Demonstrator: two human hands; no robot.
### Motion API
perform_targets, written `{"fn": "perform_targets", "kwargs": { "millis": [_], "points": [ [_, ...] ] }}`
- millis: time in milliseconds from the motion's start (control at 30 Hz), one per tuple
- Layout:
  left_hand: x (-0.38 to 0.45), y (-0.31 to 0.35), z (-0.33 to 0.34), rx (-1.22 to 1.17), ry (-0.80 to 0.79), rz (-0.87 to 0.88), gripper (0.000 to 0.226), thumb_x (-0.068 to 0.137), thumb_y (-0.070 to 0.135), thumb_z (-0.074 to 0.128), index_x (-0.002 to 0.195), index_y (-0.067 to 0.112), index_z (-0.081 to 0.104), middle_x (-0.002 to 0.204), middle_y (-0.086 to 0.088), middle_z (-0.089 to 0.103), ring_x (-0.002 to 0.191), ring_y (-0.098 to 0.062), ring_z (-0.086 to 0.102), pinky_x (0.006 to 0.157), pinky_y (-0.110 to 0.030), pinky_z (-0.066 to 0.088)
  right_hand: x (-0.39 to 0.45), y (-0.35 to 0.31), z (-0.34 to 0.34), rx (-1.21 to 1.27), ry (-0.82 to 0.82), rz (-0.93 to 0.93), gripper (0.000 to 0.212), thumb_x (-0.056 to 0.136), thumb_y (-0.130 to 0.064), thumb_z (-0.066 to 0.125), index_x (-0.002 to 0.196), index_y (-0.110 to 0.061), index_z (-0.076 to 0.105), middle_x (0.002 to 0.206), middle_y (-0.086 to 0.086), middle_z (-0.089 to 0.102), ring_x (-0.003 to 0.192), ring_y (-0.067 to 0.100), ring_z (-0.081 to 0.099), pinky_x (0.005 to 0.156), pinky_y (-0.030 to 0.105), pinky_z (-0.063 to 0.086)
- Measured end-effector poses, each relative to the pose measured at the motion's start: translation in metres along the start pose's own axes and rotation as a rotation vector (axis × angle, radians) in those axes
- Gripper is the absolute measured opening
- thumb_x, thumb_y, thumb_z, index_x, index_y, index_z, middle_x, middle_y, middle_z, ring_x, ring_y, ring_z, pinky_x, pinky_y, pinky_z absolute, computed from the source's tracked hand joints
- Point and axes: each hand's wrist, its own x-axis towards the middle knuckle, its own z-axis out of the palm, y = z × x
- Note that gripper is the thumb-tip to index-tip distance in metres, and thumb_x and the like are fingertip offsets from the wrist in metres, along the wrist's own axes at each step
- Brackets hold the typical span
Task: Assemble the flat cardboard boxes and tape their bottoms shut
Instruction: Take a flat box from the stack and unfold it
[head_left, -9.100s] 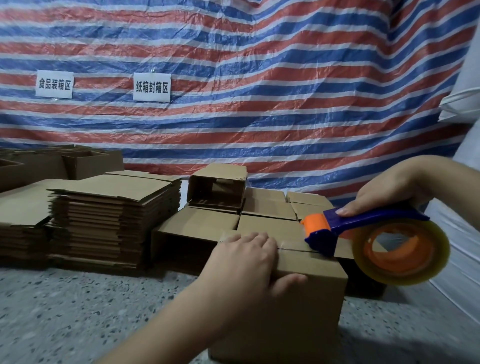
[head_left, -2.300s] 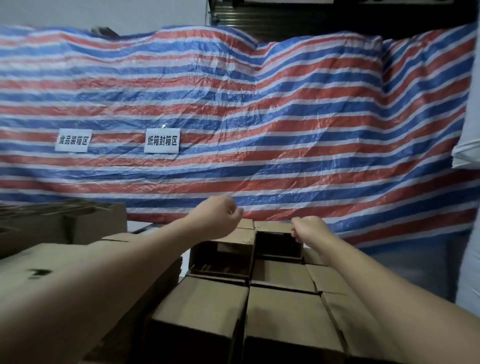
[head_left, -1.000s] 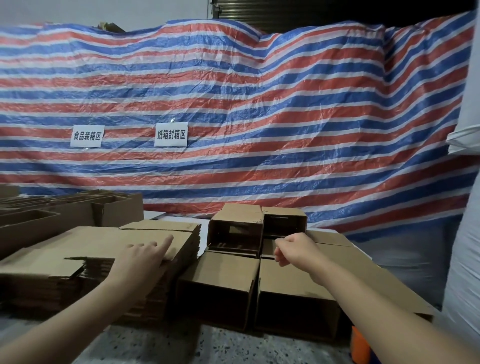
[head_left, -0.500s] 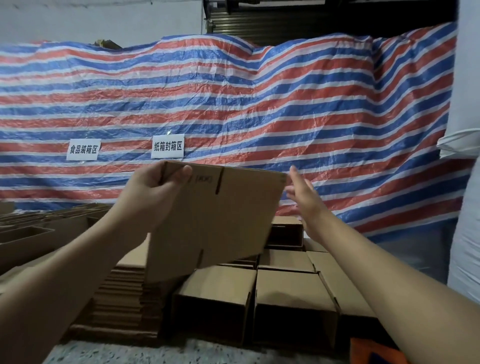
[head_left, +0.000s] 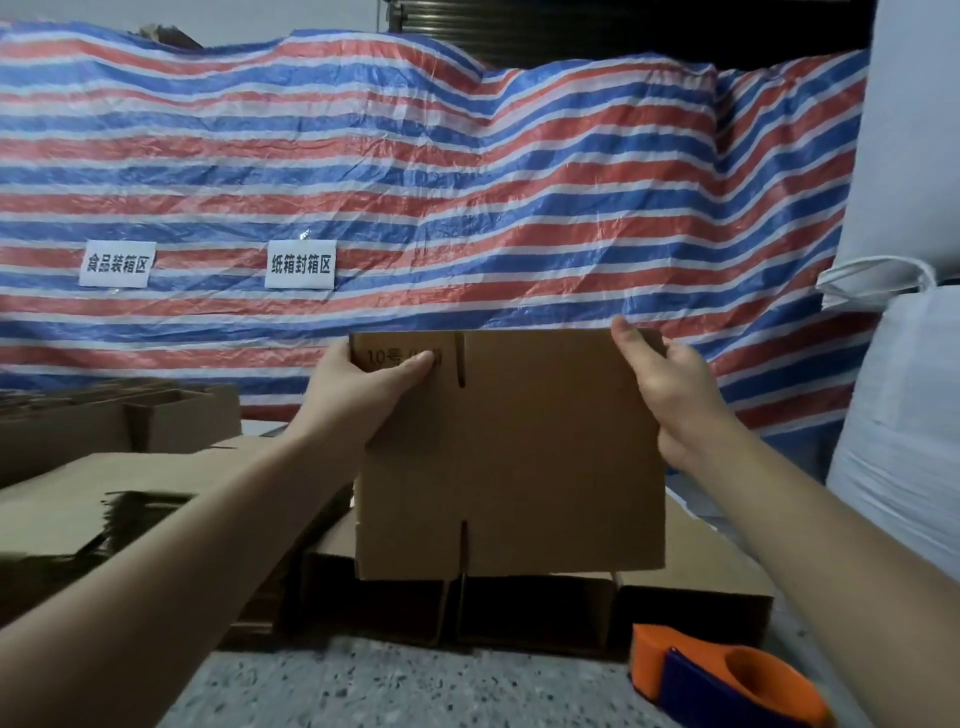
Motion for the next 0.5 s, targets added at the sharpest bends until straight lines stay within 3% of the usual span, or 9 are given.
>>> {"fn": "perform_targets", "kwargs": {
  "millis": [100,233,333,500],
  "points": [
    [-0.015,-0.017,0.004,0.015,0.054,0.015,0.053,0.077,0.04,0.08,0.122,0.022,0.058,0.112,0.003,0.068,0.104,-0.015,0.064,0.091,-0.037,0.053,-0.019,0.006,-0.015,0.057,-0.151,0.097,0.049,0.084,-0.067,0.058,0.112,-0.028,0.069,0.106,-0.008,0.077,0.099,0.02,0.073,0.082,0.038,0.056],
    [-0.038,-0.047,0.004,-0.021,-0.004,-0.031,0.054,0.078,0.038,0.079,0.124,0.022,0.055,0.112,0.003,0.067,0.104,-0.015,0.064,0.087,-0.034,0.053,-0.045,0.028,-0.03,0.147,-0.275,0.19,0.033,0.097,-0.052,0.058,0.109,-0.027,0.077,0.112,0.002,0.076,0.103,0.02,0.073,0.095,0.047,0.051],
    [-0.052,-0.07,0.002,0.0,-0.032,-0.056,0.052,0.077,0.039,0.079,0.121,0.025,0.055,0.111,0.005,0.066,0.102,-0.011,0.063,0.076,-0.026,0.051,-0.065,0.05,-0.035,0.155,-0.294,0.244,0.038,0.098,-0.05,0.056,0.115,-0.022,0.075,0.115,0.007,0.075,0.107,0.023,0.072,0.094,0.046,0.051],
    [-0.07,-0.103,0.001,0.048,-0.034,-0.107,0.035,0.08,0.042,0.076,0.108,0.027,0.06,0.103,0.003,0.069,0.096,-0.013,0.067,0.071,-0.026,0.051,-0.09,0.082,-0.037,0.197,-0.239,0.304,0.036,0.098,-0.045,0.057,0.117,-0.018,0.074,0.113,0.011,0.075,0.109,0.028,0.071,0.094,0.047,0.052]
  ]
}}
